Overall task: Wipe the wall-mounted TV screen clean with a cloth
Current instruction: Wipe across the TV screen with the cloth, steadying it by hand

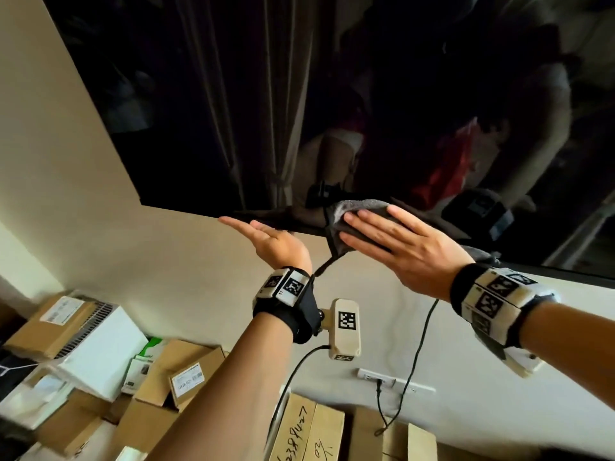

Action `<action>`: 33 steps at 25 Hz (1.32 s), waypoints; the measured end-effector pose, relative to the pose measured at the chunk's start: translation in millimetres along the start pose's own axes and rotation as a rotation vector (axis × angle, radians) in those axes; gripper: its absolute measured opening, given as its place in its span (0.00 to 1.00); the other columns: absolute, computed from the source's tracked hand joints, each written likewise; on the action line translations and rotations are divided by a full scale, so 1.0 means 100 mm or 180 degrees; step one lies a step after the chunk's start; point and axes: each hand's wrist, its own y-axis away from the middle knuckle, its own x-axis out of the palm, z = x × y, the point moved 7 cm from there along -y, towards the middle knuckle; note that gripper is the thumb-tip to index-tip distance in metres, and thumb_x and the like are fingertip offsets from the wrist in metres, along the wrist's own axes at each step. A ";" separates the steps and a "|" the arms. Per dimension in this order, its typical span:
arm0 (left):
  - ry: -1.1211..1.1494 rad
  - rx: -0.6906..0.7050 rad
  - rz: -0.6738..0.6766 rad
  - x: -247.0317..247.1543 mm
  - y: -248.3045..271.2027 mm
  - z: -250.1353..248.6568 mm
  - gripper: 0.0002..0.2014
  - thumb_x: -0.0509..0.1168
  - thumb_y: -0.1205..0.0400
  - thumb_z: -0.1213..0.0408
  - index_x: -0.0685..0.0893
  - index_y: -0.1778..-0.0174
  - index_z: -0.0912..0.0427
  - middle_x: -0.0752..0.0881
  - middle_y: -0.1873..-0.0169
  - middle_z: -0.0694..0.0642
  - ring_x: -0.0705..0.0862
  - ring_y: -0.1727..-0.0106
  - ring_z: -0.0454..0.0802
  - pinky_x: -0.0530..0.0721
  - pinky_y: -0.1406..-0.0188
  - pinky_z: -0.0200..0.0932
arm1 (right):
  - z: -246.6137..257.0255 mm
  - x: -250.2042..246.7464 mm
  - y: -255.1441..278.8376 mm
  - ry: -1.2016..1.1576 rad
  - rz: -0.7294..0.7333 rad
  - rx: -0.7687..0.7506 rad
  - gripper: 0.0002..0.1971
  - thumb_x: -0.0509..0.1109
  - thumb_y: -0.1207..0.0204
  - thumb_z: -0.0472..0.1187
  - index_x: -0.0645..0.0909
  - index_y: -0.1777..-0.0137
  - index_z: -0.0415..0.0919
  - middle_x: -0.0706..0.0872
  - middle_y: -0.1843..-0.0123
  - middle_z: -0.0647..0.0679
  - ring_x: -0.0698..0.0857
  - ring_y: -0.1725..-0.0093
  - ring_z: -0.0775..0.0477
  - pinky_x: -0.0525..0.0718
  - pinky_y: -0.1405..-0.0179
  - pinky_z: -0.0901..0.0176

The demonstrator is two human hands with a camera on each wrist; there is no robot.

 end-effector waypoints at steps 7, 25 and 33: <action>-0.0331 0.0012 -0.0042 0.14 0.31 0.11 0.28 0.41 0.08 0.56 0.40 0.13 0.36 0.57 0.12 0.59 0.68 0.17 0.60 0.79 0.26 0.62 | -0.36 0.03 0.92 0.0206 0.0099 0.0049 0.38 0.52 0.27 0.30 0.51 0.14 0.42 0.51 0.13 0.40 0.50 0.14 0.41 0.45 0.15 0.44; -0.0582 -0.0080 -0.0055 0.93 2.14 0.42 0.28 0.43 0.07 0.59 0.40 0.12 0.45 0.59 0.13 0.61 0.73 0.21 0.62 0.75 0.24 0.51 | -0.92 0.22 2.03 0.0091 0.0116 0.0289 0.35 0.42 0.23 0.35 0.45 0.13 0.45 0.47 0.13 0.42 0.47 0.14 0.43 0.41 0.15 0.45; -0.0236 -0.0283 0.0185 1.41 3.18 0.59 0.28 0.43 0.06 0.61 0.38 0.12 0.42 0.59 0.13 0.58 0.79 0.27 0.58 0.88 0.55 0.32 | -1.16 0.24 2.69 0.0075 0.0062 0.0492 0.37 0.42 0.24 0.31 0.44 0.13 0.48 0.47 0.13 0.44 0.47 0.14 0.45 0.41 0.15 0.45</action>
